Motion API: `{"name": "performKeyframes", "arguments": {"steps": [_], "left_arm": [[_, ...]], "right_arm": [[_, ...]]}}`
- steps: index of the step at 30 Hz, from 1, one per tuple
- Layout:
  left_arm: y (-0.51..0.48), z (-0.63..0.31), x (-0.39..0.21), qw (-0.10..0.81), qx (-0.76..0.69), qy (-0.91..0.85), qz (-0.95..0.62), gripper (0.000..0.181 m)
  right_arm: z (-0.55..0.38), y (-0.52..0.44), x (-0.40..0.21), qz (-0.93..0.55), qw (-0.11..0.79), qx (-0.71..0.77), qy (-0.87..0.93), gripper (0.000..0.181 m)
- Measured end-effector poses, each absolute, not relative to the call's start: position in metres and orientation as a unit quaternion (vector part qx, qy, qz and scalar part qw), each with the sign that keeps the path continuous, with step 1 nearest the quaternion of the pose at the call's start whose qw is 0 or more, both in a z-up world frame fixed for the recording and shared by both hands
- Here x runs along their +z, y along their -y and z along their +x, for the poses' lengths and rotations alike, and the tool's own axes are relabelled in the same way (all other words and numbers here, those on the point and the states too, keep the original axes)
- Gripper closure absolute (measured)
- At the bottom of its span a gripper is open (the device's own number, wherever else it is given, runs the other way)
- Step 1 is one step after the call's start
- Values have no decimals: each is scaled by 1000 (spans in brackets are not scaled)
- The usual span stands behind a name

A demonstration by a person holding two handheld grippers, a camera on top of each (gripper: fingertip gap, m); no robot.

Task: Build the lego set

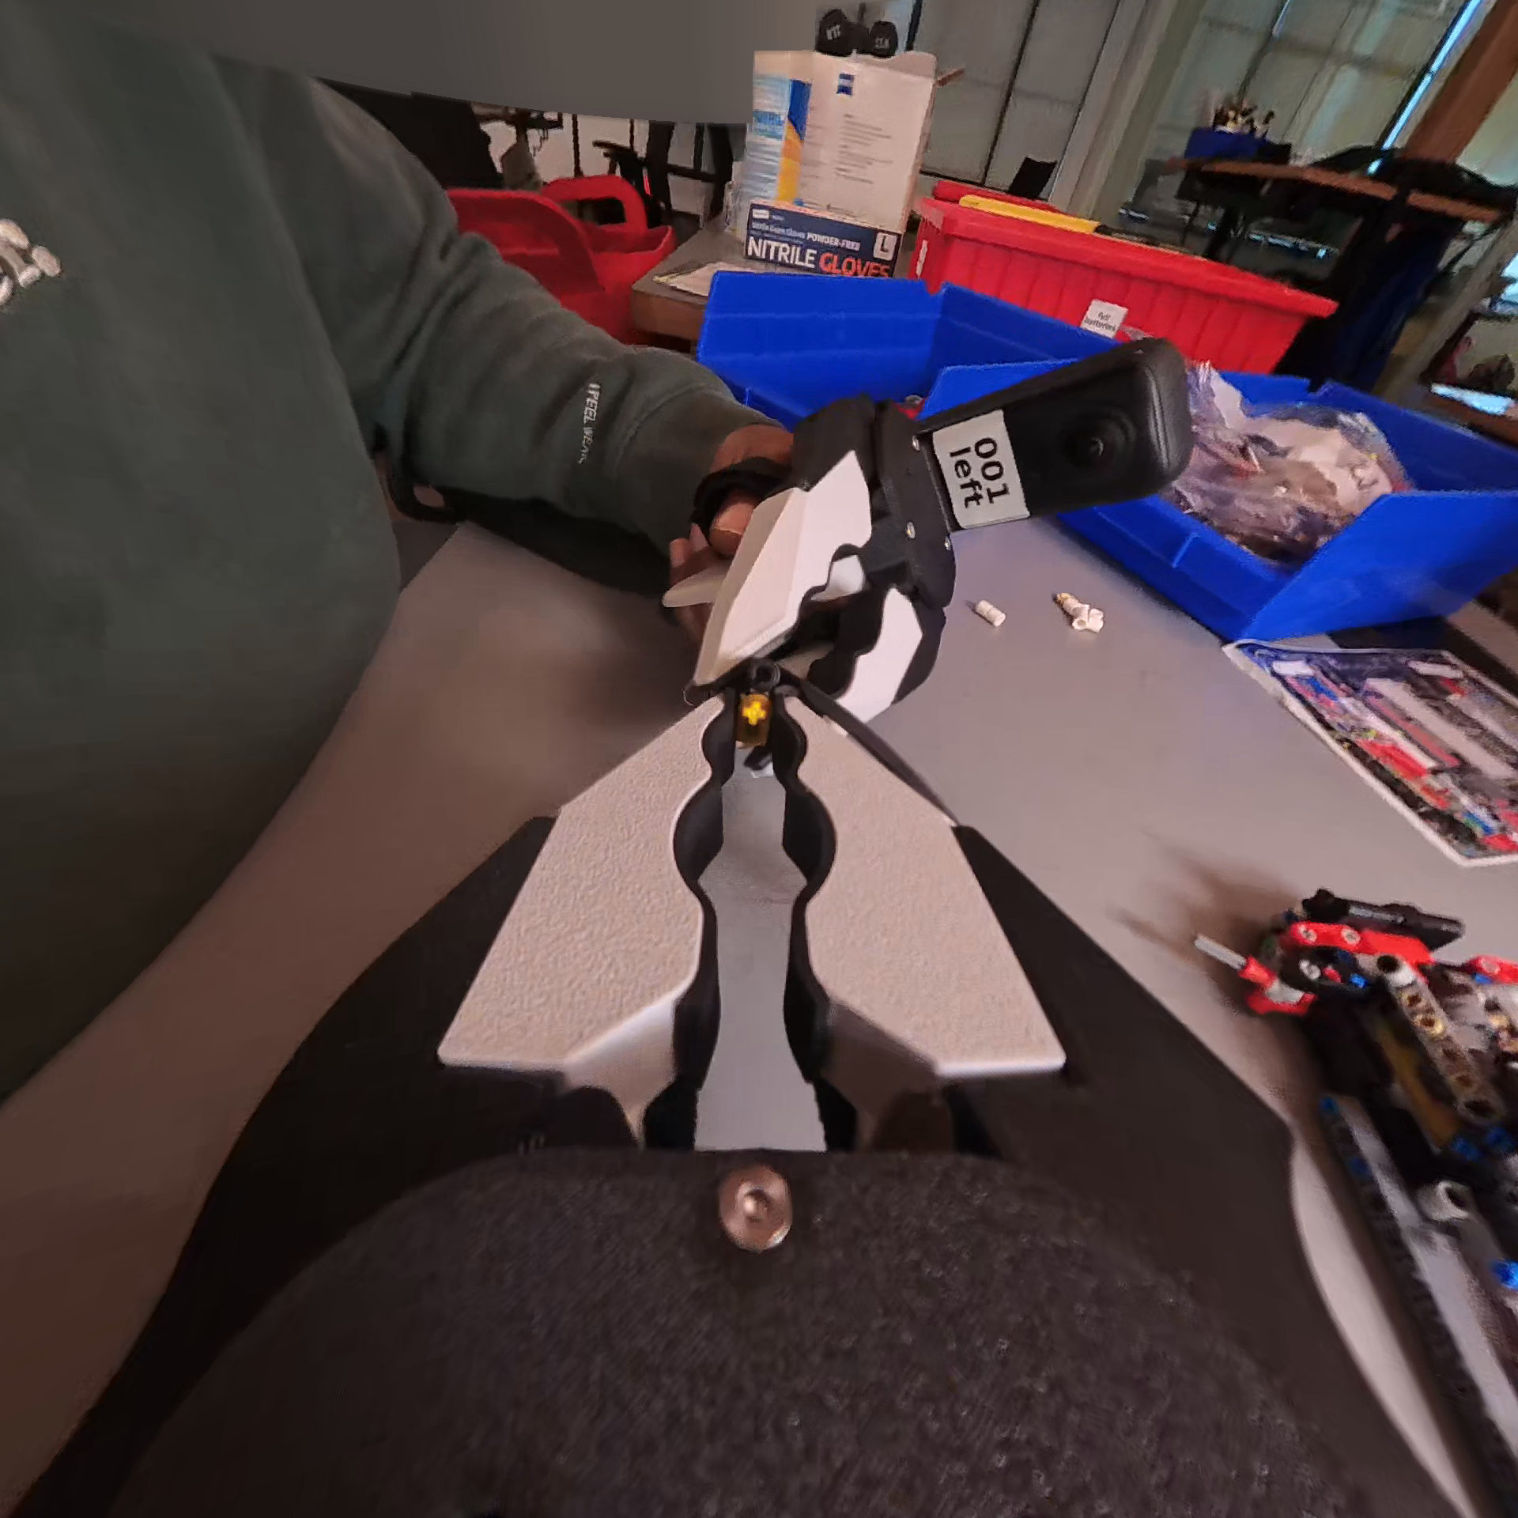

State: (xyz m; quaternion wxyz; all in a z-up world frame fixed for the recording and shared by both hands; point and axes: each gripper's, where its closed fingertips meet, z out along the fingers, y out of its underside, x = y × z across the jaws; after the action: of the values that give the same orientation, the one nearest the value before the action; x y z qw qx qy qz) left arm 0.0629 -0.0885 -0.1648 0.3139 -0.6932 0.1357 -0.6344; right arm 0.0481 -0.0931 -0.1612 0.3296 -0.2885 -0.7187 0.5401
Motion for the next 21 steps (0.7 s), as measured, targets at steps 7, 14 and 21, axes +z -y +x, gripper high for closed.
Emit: {"name": "performKeyframes", "arguments": {"steps": [7, 14, 21], "left_arm": [[82, 61, -166, 361, -587, -161, -707, 165], [80, 57, -171, 356, -570, -158, -724, 165], [77, 53, -171, 359, -561, -149, -730, 166]], "right_arm": [[45, 87, -165, -318, 323, 526, 720, 177], [46, 81, -167, -334, 314, 523, 718, 177], [44, 77, -169, -347, 304, 524, 716, 177]]}}
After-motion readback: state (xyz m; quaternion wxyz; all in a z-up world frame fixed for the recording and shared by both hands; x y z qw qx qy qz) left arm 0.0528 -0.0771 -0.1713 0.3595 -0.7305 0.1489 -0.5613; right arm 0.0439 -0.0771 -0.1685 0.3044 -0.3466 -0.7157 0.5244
